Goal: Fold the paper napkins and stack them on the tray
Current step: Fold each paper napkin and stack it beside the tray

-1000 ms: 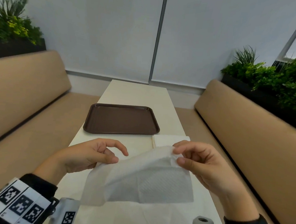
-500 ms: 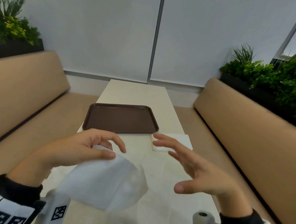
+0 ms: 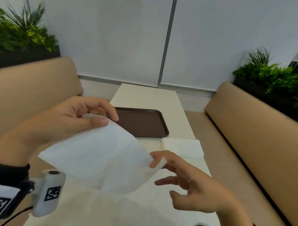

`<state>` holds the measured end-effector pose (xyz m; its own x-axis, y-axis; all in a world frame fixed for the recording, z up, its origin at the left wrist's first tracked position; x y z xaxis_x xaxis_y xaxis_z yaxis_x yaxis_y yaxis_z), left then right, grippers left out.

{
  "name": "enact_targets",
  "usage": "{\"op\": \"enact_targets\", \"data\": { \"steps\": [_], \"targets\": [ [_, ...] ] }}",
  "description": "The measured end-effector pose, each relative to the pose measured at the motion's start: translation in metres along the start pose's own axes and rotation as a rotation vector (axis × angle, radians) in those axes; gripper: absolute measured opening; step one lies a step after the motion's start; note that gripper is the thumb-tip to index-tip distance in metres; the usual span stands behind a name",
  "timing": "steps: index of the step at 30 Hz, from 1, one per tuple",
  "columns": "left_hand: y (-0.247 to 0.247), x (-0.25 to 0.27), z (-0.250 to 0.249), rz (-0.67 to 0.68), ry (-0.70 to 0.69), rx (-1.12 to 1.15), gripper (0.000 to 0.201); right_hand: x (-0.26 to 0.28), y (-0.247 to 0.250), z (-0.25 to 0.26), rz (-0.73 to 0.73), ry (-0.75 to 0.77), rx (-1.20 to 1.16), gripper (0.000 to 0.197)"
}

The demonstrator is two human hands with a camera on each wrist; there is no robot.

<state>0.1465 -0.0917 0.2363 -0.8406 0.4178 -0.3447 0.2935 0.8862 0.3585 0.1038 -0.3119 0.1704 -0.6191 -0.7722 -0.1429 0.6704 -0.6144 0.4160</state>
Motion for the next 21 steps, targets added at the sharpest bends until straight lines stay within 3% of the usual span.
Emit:
{"op": "enact_targets", "data": {
  "steps": [2,4,8,9,13,18,21],
  "targets": [
    [0.002,0.004,-0.003,-0.031,-0.008,0.012,0.052,-0.002,0.001,-0.003,-0.062,0.038,-0.090,0.064],
    [0.001,0.008,-0.010,-0.033,-0.029,-0.025,0.048,-0.005,0.009,-0.010,-0.205,0.041,-0.020,0.052],
    [-0.003,0.013,-0.020,-0.058,-0.066,-0.055,0.004,-0.015,0.013,-0.004,-0.373,0.148,0.226,0.030],
    [-0.002,0.013,-0.020,-0.068,-0.067,-0.025,0.004,-0.016,0.013,-0.001,-0.407,0.183,0.282,0.027],
    [0.008,0.015,-0.002,-0.091,0.024,0.090,0.052,-0.011,0.022,0.021,-0.514,0.302,0.441,0.013],
    [0.013,0.018,0.024,-0.094,0.105,0.186,0.057,0.009,0.032,0.058,-0.489,0.399,0.375,0.007],
    [0.018,0.019,0.028,-0.136,0.084,0.189,0.056,0.024,0.038,0.080,-0.583,0.501,0.482,0.004]
  ]
}}
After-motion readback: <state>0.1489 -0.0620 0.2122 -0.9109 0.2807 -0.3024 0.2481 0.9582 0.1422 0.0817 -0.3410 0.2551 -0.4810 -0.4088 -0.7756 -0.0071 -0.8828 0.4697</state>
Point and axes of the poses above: each hand's wrist, its own x-axis away from the middle knuckle, its own y-axis out of the back of the hand, z = x × y, the point moved 7 cm from there along -x, towards the middle knuckle, and after that the axes turned 2 degrees about -y, right-handed, at the moved point
